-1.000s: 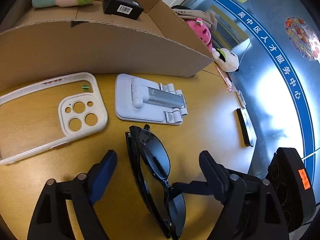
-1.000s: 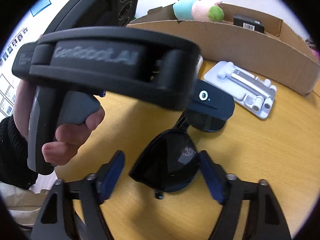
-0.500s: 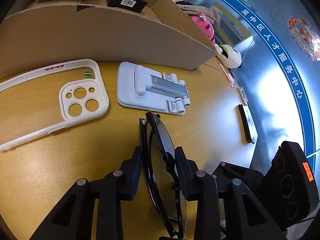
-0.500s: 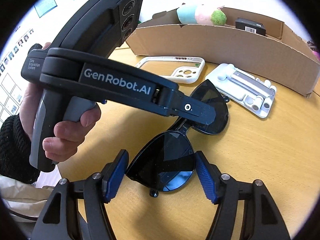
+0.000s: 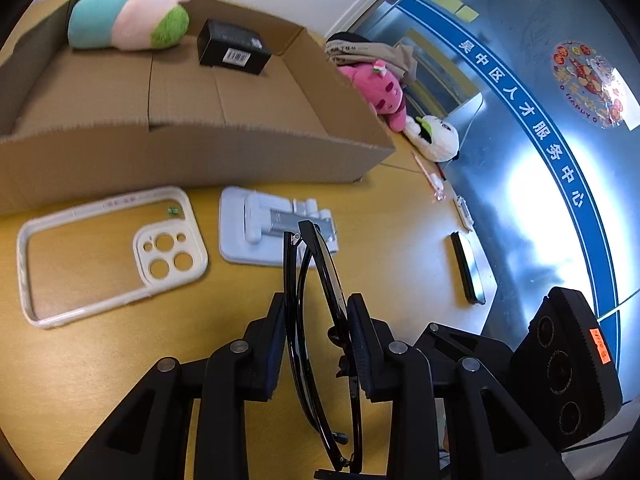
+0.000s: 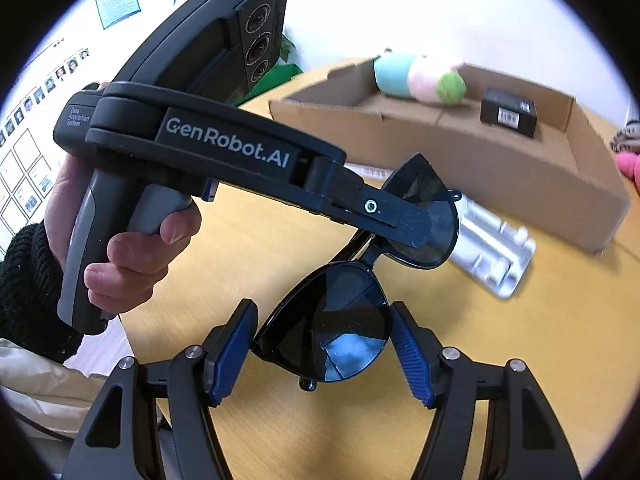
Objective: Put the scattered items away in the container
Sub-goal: 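Close the left gripper on the black sunglasses, then lift the sunglasses with the left gripper and carry them over the cardboard box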
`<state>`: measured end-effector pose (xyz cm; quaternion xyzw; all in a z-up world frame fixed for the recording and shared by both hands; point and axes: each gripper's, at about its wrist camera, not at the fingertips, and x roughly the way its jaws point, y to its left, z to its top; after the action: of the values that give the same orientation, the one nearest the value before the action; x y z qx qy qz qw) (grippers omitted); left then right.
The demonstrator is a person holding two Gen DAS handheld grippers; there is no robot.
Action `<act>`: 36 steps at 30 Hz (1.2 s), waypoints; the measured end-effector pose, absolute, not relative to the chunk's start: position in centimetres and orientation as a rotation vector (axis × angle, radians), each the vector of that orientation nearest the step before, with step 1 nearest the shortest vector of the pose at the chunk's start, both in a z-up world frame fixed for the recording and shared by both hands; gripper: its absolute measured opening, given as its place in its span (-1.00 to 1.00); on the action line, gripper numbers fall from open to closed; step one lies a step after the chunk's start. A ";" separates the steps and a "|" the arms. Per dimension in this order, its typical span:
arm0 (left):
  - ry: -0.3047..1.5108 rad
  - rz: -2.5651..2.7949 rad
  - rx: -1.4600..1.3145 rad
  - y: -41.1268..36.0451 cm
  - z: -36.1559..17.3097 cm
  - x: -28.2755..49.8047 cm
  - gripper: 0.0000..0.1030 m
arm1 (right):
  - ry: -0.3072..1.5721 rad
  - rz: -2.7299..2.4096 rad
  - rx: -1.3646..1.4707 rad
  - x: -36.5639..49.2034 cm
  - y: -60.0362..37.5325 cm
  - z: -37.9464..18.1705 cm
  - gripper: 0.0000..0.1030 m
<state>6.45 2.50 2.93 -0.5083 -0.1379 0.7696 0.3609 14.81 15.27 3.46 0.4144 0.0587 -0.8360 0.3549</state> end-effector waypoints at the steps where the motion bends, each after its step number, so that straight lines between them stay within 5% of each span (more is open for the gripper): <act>1: -0.353 1.993 -1.294 2.4 3.5 6.3 -0.38 | 0.159 -2.162 1.060 14.1 15.2 3.8 0.29; 36: -0.228 2.225 -0.989 -3.5 19.8 -2.6 -0.39 | 0.276 -2.169 0.743 2.8 9.8 17.4 0.21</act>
<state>-2.64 -3.53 19.76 -0.3804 -0.0877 0.8551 0.3411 2.78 9.81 17.38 0.2945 0.1093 -0.8590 0.4042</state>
